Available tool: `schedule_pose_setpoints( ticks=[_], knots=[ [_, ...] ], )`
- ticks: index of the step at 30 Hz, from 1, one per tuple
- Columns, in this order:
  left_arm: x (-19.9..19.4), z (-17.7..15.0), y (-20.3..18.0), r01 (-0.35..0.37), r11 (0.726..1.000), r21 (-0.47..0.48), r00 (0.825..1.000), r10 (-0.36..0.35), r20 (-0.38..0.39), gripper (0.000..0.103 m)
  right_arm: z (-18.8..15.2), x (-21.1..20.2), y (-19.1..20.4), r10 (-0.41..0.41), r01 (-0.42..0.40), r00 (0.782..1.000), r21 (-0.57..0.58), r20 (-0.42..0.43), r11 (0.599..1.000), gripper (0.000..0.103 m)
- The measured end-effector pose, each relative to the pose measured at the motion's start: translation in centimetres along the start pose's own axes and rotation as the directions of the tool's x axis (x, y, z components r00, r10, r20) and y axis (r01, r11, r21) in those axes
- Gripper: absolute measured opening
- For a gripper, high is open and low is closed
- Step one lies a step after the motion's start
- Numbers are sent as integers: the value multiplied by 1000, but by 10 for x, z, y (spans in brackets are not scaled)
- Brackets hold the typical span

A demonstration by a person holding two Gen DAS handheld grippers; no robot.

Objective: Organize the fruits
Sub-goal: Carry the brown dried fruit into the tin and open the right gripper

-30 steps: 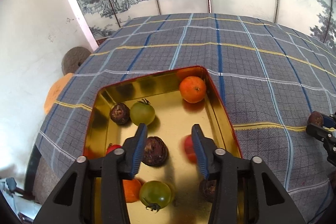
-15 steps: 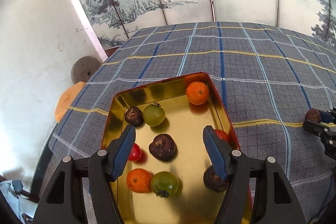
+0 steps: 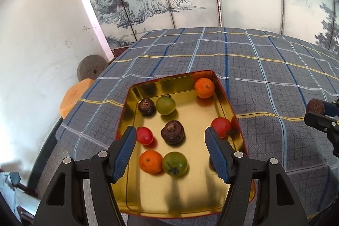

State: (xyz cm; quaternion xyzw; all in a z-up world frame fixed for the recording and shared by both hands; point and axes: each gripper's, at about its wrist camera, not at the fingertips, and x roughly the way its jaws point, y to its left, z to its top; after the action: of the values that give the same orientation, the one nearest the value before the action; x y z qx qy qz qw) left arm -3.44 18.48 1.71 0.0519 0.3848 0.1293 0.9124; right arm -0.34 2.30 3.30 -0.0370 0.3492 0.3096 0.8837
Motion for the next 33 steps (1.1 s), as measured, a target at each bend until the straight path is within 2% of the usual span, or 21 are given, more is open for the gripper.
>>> schedule_pose_setpoints(
  ticks=[7, 15, 26, 33],
  knots=[
    [-12, -9, 17, -7, 999, -34, 1000, 8, 17, 68, 17, -7, 44, 57, -55, 998, -78, 21, 995, 33],
    [-22, -21, 46, 6, 995, -100, 999, -2, 37, 68, 26, -1, 84, 126, -124, 992, -117, 10, 985, 33],
    [-19, -39, 82, 6, 985, -173, 1000, -2, 24, 68, 27, 20, 126, 162, -166, 986, -174, -39, 971, 33],
    [-21, -49, 99, 10, 980, -201, 999, 0, 47, 68, 23, 36, 139, 161, -172, 984, -187, -76, 967, 33]
  ],
)
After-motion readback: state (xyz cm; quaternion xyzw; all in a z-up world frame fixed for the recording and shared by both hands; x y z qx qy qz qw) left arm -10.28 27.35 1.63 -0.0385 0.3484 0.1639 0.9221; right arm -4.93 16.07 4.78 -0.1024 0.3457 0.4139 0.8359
